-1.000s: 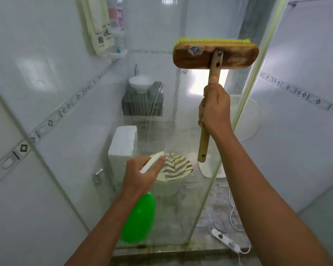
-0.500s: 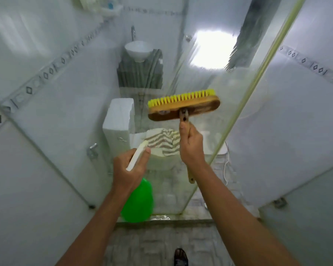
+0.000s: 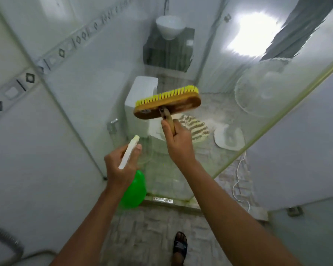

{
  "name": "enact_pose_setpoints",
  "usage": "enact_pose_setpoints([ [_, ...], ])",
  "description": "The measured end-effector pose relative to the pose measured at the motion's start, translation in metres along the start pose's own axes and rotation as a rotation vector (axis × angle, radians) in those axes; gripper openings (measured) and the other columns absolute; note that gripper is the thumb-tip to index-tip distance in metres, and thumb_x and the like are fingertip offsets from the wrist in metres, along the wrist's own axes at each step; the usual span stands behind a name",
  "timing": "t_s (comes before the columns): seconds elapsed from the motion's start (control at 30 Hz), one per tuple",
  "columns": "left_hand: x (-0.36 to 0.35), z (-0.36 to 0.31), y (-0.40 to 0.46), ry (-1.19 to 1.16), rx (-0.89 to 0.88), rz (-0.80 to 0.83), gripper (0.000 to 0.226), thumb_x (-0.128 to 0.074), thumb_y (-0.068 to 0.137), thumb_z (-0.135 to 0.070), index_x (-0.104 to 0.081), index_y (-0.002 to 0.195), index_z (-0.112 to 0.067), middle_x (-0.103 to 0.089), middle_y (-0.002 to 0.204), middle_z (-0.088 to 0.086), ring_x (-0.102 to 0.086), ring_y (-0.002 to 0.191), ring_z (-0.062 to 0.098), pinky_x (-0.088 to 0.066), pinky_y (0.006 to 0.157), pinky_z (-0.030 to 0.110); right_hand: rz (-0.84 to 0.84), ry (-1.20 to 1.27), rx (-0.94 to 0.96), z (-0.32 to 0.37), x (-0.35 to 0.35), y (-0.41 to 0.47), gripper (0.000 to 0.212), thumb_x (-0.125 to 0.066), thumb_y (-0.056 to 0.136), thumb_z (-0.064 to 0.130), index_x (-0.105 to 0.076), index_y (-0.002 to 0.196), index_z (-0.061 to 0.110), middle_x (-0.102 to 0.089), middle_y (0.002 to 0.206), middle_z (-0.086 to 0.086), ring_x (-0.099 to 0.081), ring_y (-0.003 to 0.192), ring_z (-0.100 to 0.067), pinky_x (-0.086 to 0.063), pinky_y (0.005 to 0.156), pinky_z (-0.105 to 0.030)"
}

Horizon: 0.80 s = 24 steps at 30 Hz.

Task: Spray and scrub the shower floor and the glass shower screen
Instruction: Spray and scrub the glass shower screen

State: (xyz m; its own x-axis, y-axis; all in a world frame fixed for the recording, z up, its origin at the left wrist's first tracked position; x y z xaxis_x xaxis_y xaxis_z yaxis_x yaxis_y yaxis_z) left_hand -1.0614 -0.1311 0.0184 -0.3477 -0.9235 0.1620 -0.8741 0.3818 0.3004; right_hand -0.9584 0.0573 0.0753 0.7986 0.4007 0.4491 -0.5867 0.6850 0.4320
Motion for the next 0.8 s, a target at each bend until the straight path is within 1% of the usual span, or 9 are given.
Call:
enact_pose_setpoints([
  [0.1, 0.014, 0.002, -0.001, -0.016, 0.041, -0.053, 0.05, -0.064, 0.09, -0.049, -0.075, 0.083, 0.0, -0.068, 0.075, 0.029, -0.066, 0.062, 0.037, -0.057, 0.044, 0.051, -0.039, -0.005, 0.103, 0.05, -0.007, 0.03, 0.034, -0.05, 0.099, 0.042, -0.062, 0.096, 0.01, -0.06, 0.065, -0.003, -0.056, 0.057, -0.016, -0.039, 0.052, -0.028],
  [0.17, 0.022, 0.005, -0.006, -0.006, 0.041, -0.05, 0.048, -0.064, 0.092, -0.048, -0.075, 0.082, -0.002, -0.068, 0.075, 0.028, -0.066, 0.064, 0.04, -0.057, 0.045, 0.052, -0.01, -0.012, 0.127, 0.047, -0.02, 0.029, 0.035, -0.05, 0.1, 0.042, -0.062, 0.098, 0.009, -0.06, 0.066, -0.003, -0.057, 0.058, -0.017, -0.039, 0.052, -0.028],
  [0.27, 0.035, 0.014, -0.012, 0.004, 0.043, -0.036, 0.049, -0.063, 0.095, -0.048, -0.073, 0.081, -0.001, -0.067, 0.075, 0.027, -0.065, 0.065, 0.045, -0.057, 0.047, 0.052, 0.119, -0.112, 0.074, -0.015, -0.057, -0.004, 0.036, -0.051, 0.099, 0.045, -0.059, 0.096, 0.01, -0.059, 0.065, -0.004, -0.058, 0.059, -0.025, -0.041, 0.052, -0.036],
  [0.33, 0.044, 0.019, -0.015, 0.009, 0.059, -0.042, 0.05, -0.063, 0.095, -0.048, -0.074, 0.082, -0.001, -0.066, 0.075, 0.028, -0.065, 0.061, 0.043, -0.057, 0.044, 0.047, 0.274, -0.26, -0.05, -0.079, -0.079, -0.042, 0.042, -0.047, 0.098, 0.054, -0.058, 0.102, 0.014, -0.064, 0.072, -0.009, -0.063, 0.066, -0.03, -0.048, 0.057, -0.041],
  [0.4, 0.054, 0.027, -0.021, 0.041, 0.08, -0.045, 0.046, -0.063, 0.094, -0.048, -0.075, 0.083, -0.005, -0.067, 0.075, 0.027, -0.065, 0.058, 0.037, -0.058, 0.044, 0.045, 0.403, -0.396, -0.2, -0.14, -0.088, -0.085, 0.044, -0.044, 0.097, 0.058, -0.056, 0.101, 0.016, -0.066, 0.076, -0.013, -0.064, 0.073, -0.036, -0.05, 0.06, -0.043],
  [0.5, 0.07, 0.036, -0.03, 0.047, 0.106, -0.059, 0.039, -0.063, 0.093, -0.05, -0.077, 0.085, -0.014, -0.068, 0.074, 0.025, -0.065, 0.058, 0.039, -0.059, 0.046, 0.039, 0.428, -0.459, -0.317, -0.177, -0.082, -0.12, 0.045, -0.043, 0.096, 0.059, -0.055, 0.096, 0.016, -0.065, 0.078, -0.014, -0.064, 0.076, -0.038, -0.05, 0.062, -0.043],
  [0.57, 0.08, 0.041, -0.033, 0.064, 0.114, -0.076, 0.039, -0.063, 0.093, -0.05, -0.076, 0.085, -0.014, -0.069, 0.073, 0.023, -0.066, 0.059, 0.042, -0.059, 0.046, 0.036, 0.441, -0.479, -0.285, -0.162, -0.093, -0.112, 0.046, -0.041, 0.096, 0.06, -0.055, 0.098, 0.016, -0.066, 0.079, -0.013, -0.064, 0.076, -0.038, -0.051, 0.062, -0.043],
  [0.7, 0.092, 0.047, -0.034, 0.101, 0.107, -0.104, 0.041, -0.064, 0.096, -0.049, -0.076, 0.083, -0.011, -0.069, 0.073, 0.023, -0.066, 0.063, 0.045, -0.059, 0.051, 0.053, 0.451, -0.416, -0.125, -0.089, -0.148, -0.07, 0.046, -0.047, 0.095, 0.059, -0.061, 0.098, 0.015, -0.068, 0.08, -0.013, -0.065, 0.074, -0.035, -0.052, 0.061, -0.04],
  [0.8, 0.097, 0.045, -0.034, 0.115, 0.092, -0.115, 0.035, -0.063, 0.097, -0.049, -0.076, 0.086, -0.019, -0.071, 0.076, 0.018, -0.068, 0.067, 0.042, -0.059, 0.053, 0.056, 0.436, -0.362, -0.038, -0.033, -0.188, -0.041, 0.048, -0.048, 0.095, 0.059, -0.066, 0.1, 0.015, -0.07, 0.083, -0.01, -0.065, 0.074, -0.029, -0.053, 0.065, -0.038],
])
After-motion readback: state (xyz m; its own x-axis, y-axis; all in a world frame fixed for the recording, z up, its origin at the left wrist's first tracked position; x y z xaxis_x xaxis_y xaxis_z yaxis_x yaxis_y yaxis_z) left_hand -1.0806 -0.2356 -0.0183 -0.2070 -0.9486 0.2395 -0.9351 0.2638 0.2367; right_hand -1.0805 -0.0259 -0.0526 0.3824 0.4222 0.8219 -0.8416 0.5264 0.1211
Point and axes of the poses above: each hand's wrist, its own y-axis towards the middle knuckle, its own x-axis out of the back of the hand, z = x × y, the point moved 9 cm from there along y, towards the middle knuckle
